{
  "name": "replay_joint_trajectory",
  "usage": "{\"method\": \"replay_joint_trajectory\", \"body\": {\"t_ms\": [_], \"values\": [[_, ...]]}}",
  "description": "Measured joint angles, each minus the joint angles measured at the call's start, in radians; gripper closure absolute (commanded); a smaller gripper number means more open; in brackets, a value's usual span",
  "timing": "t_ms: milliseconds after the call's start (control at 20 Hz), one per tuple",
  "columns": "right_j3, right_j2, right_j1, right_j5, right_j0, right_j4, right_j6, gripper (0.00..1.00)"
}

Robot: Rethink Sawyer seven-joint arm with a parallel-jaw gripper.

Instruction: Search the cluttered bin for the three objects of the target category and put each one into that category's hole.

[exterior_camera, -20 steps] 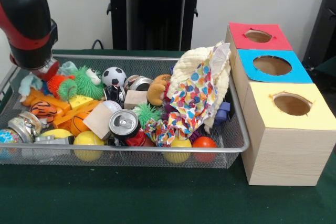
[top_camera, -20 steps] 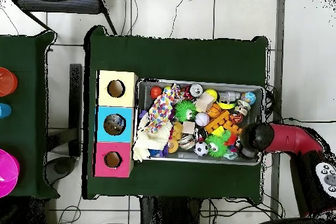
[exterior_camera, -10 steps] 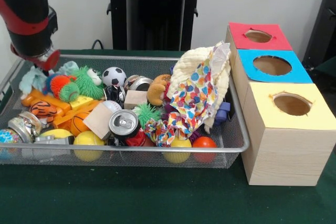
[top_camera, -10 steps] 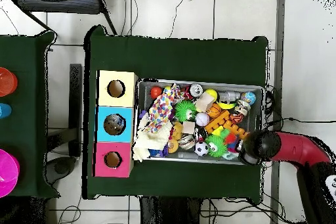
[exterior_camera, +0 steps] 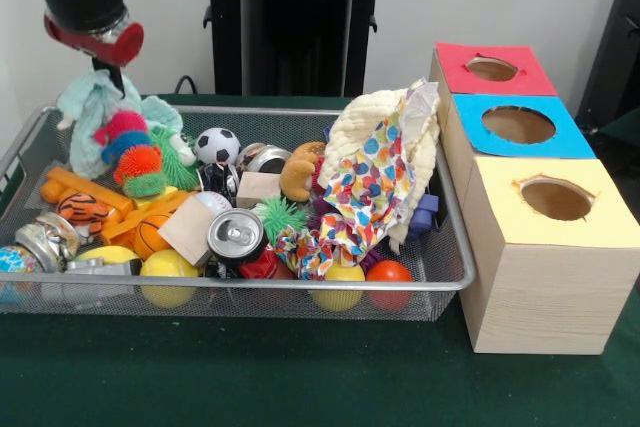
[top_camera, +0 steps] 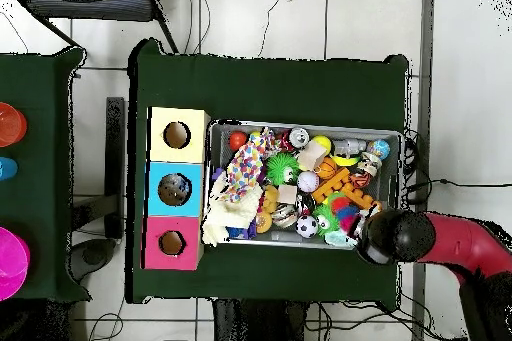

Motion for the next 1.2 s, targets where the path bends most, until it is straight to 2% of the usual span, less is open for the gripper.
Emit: {"method": "replay_joint_trajectory", "body": {"t_ms": [350,600,950,1200], "values": [[0.100,0.076,-0.125,-0.071,-0.024,0.048,0.000,1.00],[0.139,0.127,-0.168,-0.121,-0.051,0.062,0.000,1.00],[0.176,0.208,-0.204,-0.139,-0.108,0.097,0.000,1.00],[0.197,0.303,-0.233,-0.159,-0.176,0.130,0.000,1.00]]}}
